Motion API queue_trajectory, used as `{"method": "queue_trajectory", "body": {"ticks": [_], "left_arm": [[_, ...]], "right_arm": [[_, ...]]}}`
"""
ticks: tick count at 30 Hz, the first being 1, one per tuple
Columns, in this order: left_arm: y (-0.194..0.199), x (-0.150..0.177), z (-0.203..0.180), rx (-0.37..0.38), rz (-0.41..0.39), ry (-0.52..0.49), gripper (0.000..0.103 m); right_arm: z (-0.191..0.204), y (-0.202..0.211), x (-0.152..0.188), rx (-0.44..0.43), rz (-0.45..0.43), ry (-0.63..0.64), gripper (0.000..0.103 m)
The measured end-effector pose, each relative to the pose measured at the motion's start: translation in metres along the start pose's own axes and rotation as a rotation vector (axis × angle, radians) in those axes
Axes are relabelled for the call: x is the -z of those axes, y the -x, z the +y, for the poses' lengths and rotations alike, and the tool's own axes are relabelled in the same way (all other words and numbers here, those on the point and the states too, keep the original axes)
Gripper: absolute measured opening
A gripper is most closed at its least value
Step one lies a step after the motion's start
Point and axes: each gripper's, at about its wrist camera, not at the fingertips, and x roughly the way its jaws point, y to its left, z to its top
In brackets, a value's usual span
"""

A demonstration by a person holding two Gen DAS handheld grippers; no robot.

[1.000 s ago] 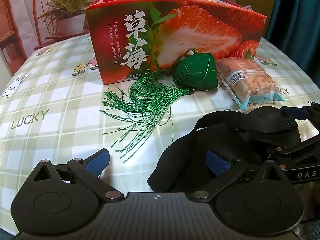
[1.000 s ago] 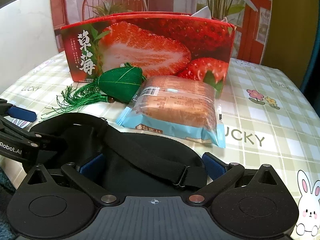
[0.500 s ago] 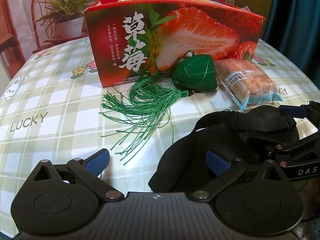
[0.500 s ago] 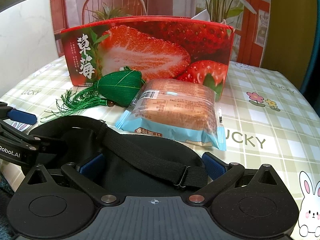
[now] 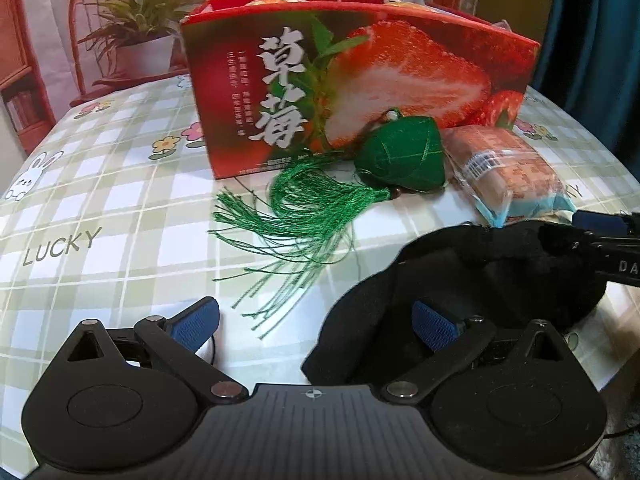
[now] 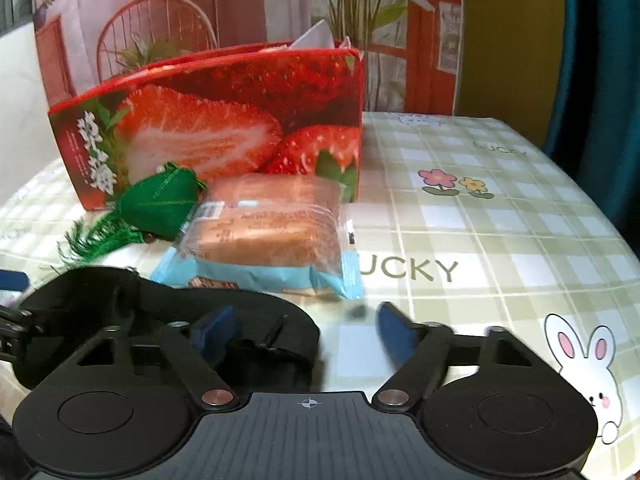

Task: Organize soft objects
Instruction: 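Move both grippers down to the black eye mask on the table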

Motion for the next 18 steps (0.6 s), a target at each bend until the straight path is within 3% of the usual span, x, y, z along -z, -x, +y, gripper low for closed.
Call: {"method": "queue_trajectory", "body": {"ticks": [4, 12, 18], "left_arm": [[-0.003, -0.001, 0.012, -0.059, -0.007, 0.076, 0.103], [-0.004, -0.004, 0.013, -0.09, -0.004, 0.115, 0.103], [-0.002, -0.001, 0.012, -0.089, 0.007, 0.127, 0.103]], "right_arm": [[-0.005, 0.003, -0.002, -0.013, -0.004, -0.037, 0.051], [-0.006, 0.02, -0.008, -0.035, -0.006, -0.049, 0.052], [0.004, 0.034, 0.0, -0.077, 0.048, -0.005, 0.054]]}}
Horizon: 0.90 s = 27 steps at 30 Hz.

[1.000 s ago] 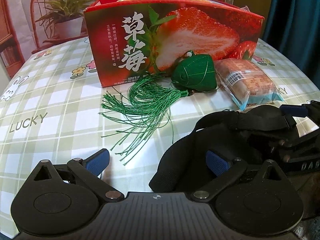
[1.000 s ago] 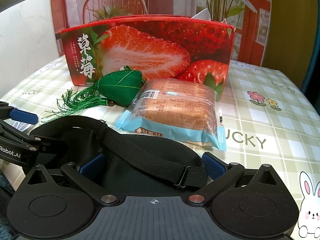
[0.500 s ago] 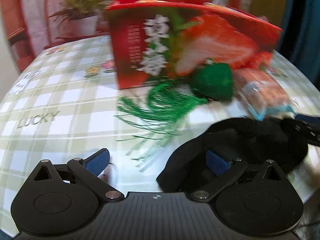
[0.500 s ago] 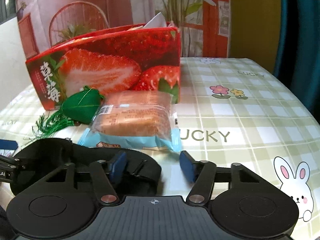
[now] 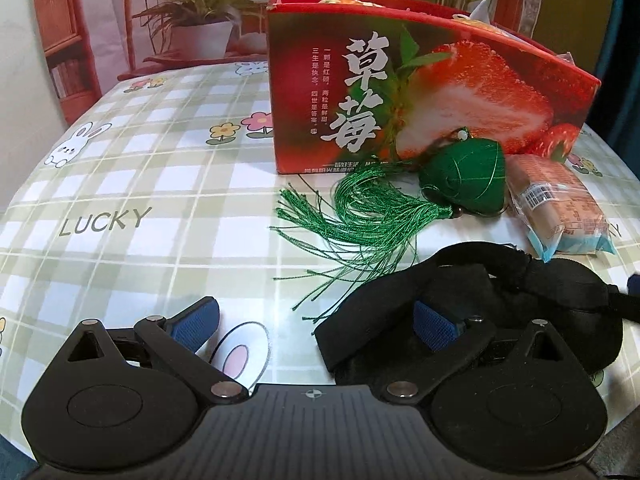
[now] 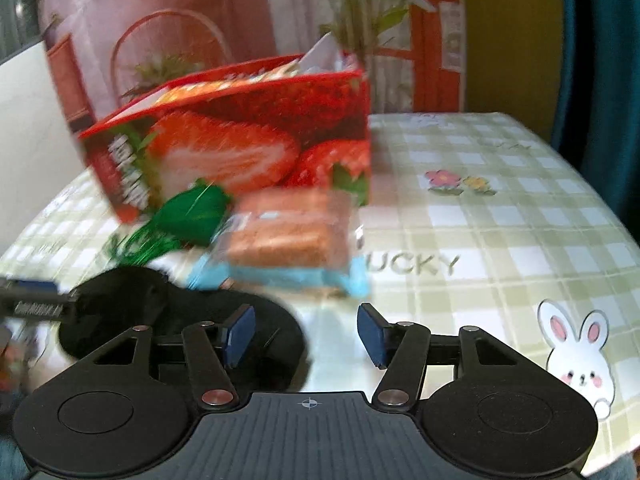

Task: Organize soft objects
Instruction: 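Move both grippers down to the black eye mask on the table, then close both grippers on the black eye mask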

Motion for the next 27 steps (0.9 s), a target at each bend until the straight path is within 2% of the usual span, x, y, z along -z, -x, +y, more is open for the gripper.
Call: {"method": "queue_trajectory", "body": {"ticks": [4, 8, 10, 12, 18, 20, 24, 27], "left_arm": [[0.006, 0.002, 0.004, 0.051, 0.013, 0.009, 0.101], [0.019, 0.004, 0.021, 0.197, 0.019, 0.116, 0.086], [0.022, 0.006, 0.026, 0.252, 0.036, 0.16, 0.082], [0.024, 0.008, 0.025, 0.284, 0.043, 0.162, 0.081], [0.023, 0.012, 0.007, 0.273, 0.032, 0.069, 0.07], [0.023, 0.012, 0.008, 0.269, 0.03, 0.085, 0.059], [0.02, 0.012, 0.015, 0.262, 0.024, 0.115, 0.042], [0.019, 0.012, 0.018, 0.241, 0.022, 0.12, 0.019]], "right_arm": [[0.01, -0.008, 0.004, -0.018, 0.058, 0.039, 0.053], [0.013, -0.013, 0.005, -0.028, 0.078, 0.029, 0.047], [0.011, -0.013, 0.005, -0.05, 0.077, 0.015, 0.044], [0.008, -0.012, 0.006, -0.058, 0.075, 0.004, 0.044], [0.003, -0.011, 0.006, -0.072, 0.066, -0.018, 0.042], [0.002, -0.011, 0.007, -0.078, 0.063, -0.025, 0.042], [-0.001, -0.012, 0.007, -0.083, 0.053, -0.036, 0.042], [0.0, -0.012, 0.007, -0.084, 0.051, -0.041, 0.043]]}}
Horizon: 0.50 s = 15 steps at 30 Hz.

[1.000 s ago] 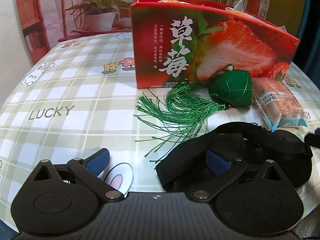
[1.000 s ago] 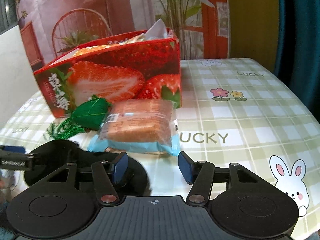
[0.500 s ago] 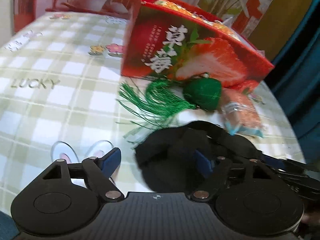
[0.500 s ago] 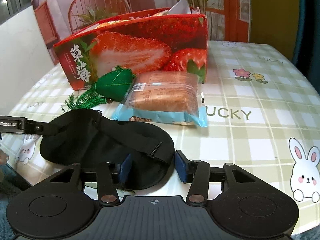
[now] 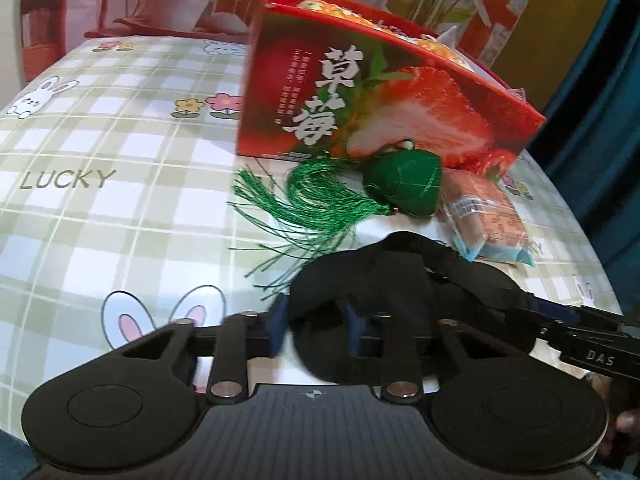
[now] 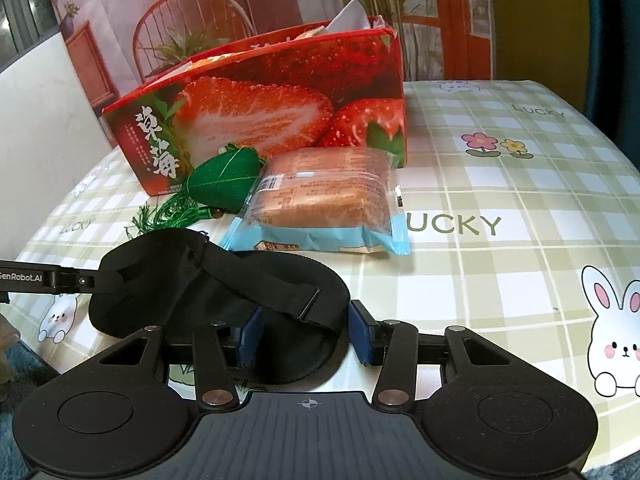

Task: Organize soft objects
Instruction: 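Close both grippers on the black eye mask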

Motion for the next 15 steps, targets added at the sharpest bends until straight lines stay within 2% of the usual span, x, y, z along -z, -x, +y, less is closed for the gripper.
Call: {"method": "queue_trajectory", "body": {"ticks": [1, 2, 5, 8, 15], "left_arm": [[0.0, 0.0, 0.002, 0.004, -0.001, 0.009, 0.017], [0.002, 0.0, 0.003, 0.01, -0.012, 0.015, 0.013], [0.015, -0.003, 0.001, 0.017, -0.085, 0.0, 0.011], [0.024, -0.006, -0.005, 0.007, -0.14, -0.027, 0.011], [0.037, -0.009, -0.007, -0.003, -0.197, -0.019, 0.006]], "right_arm": [[0.0, 0.0, 0.0, 0.008, 0.0, 0.0, 0.037], [0.0, 0.002, -0.001, 0.024, -0.002, 0.0, 0.024], [-0.003, 0.013, -0.003, 0.016, -0.058, -0.011, 0.009], [-0.005, 0.026, -0.007, -0.011, -0.129, -0.021, 0.008], [-0.002, 0.041, -0.016, -0.013, -0.21, -0.006, 0.007]]}}
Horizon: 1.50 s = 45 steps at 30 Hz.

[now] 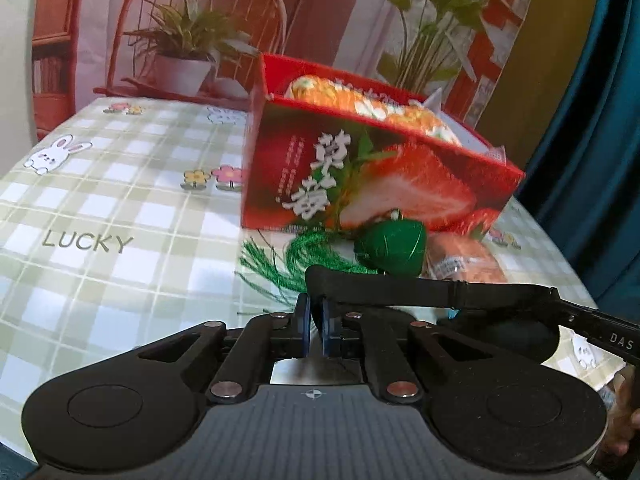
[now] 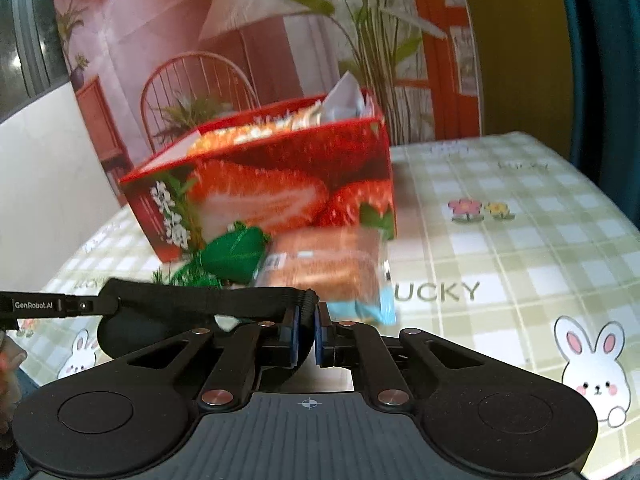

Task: Organize soft objects
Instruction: 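Close both grippers on the black eye mask, then lift the black eye mask with both grippers over the red box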

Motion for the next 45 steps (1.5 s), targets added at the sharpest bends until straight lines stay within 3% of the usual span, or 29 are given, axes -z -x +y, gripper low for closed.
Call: {"method": "queue_trajectory", "body": {"ticks": [9, 13, 15, 17, 19, 26, 33, 34, 35, 36, 40, 45], "left_arm": [[0.006, -0.002, -0.003, 0.013, -0.023, -0.016, 0.005], [-0.004, 0.002, -0.002, 0.016, 0.038, -0.003, 0.006], [-0.008, 0.004, -0.003, 0.013, 0.069, -0.011, 0.015], [-0.012, 0.007, -0.005, -0.001, 0.091, -0.031, 0.042], [-0.016, 0.01, -0.005, -0.007, 0.105, -0.04, 0.046], [-0.029, 0.016, -0.002, 0.008, 0.172, -0.027, 0.046], [-0.036, 0.022, -0.01, 0.03, 0.199, -0.076, 0.046], [-0.036, 0.021, -0.01, 0.029, 0.198, -0.078, 0.043], [-0.036, 0.021, -0.01, 0.03, 0.196, -0.078, 0.027], [-0.037, 0.021, -0.01, 0.025, 0.198, -0.077, 0.018], [-0.031, 0.019, -0.007, 0.034, 0.158, -0.073, 0.009], [-0.007, 0.006, -0.004, 0.042, 0.026, -0.051, 0.008]], "right_arm": [[0.009, 0.014, -0.008, -0.006, -0.065, 0.04, 0.006], [0.007, 0.008, -0.005, 0.018, -0.03, 0.028, 0.006], [0.004, 0.003, 0.0, 0.038, 0.003, 0.019, 0.006], [-0.001, -0.004, 0.004, 0.059, 0.037, -0.001, 0.007], [-0.006, -0.01, 0.008, 0.077, 0.067, -0.022, 0.007], [-0.013, -0.022, 0.018, 0.097, 0.114, -0.046, 0.007], [-0.014, -0.028, 0.019, 0.093, 0.141, -0.048, 0.007], [-0.014, -0.029, 0.019, 0.091, 0.144, -0.047, 0.007], [-0.014, -0.029, 0.019, 0.09, 0.147, -0.047, 0.007], [-0.014, -0.03, 0.019, 0.089, 0.15, -0.046, 0.007], [-0.013, -0.028, 0.019, 0.086, 0.145, -0.042, 0.008], [-0.008, -0.02, 0.013, 0.04, 0.103, -0.029, 0.007]]}}
